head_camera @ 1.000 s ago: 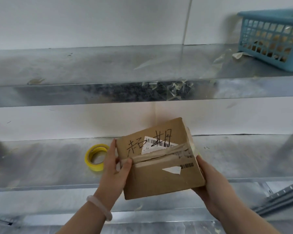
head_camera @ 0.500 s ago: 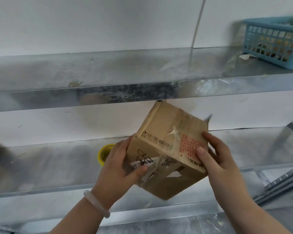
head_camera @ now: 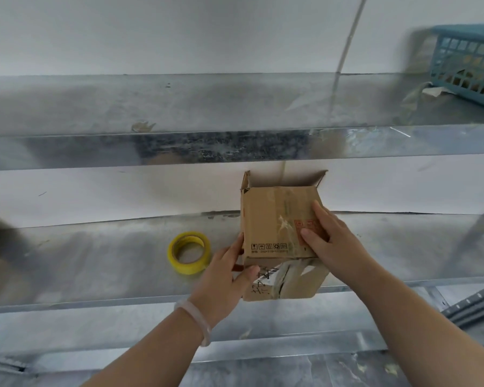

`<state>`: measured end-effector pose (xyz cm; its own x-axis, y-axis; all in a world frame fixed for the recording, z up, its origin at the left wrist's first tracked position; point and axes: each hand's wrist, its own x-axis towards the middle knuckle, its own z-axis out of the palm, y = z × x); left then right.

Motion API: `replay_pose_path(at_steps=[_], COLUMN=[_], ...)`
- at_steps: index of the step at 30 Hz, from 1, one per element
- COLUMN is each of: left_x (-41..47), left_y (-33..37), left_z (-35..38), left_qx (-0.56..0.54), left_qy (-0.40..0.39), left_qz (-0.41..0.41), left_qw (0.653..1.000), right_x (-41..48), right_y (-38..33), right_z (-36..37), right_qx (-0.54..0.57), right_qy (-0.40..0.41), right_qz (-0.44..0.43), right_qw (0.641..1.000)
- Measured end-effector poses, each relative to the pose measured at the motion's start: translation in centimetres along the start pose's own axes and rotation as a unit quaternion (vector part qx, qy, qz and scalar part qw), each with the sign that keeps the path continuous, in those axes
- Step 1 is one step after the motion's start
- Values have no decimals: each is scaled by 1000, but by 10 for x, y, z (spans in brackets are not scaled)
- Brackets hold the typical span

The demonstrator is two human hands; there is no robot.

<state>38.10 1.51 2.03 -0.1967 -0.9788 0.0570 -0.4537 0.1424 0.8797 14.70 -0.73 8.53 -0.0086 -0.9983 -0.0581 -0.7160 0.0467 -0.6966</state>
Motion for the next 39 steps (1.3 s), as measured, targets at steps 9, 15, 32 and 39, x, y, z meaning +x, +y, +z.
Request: replay_pose_path(at_steps=[9,15,32,39], left_x=[-5,6,-29,-34], left_y=[-32,-95,30,69], left_z=[-32,-59,-78,-76], left_qx=[135,353,203,243], left_qy=[-30,79,186,187], left_qz=[-22,-111,119,153], left_qw=[990,926,954,939], right_x=[-32,-42,-37,-35], right_y=[7,4,-92,-108], right_z=[5,5,37,24], right_qx=[-271,-275,-141,-22], right_qy=[61,70,14,21], right_qz=[-218,-273,-254,-192], right_qw=[936,919,957,981])
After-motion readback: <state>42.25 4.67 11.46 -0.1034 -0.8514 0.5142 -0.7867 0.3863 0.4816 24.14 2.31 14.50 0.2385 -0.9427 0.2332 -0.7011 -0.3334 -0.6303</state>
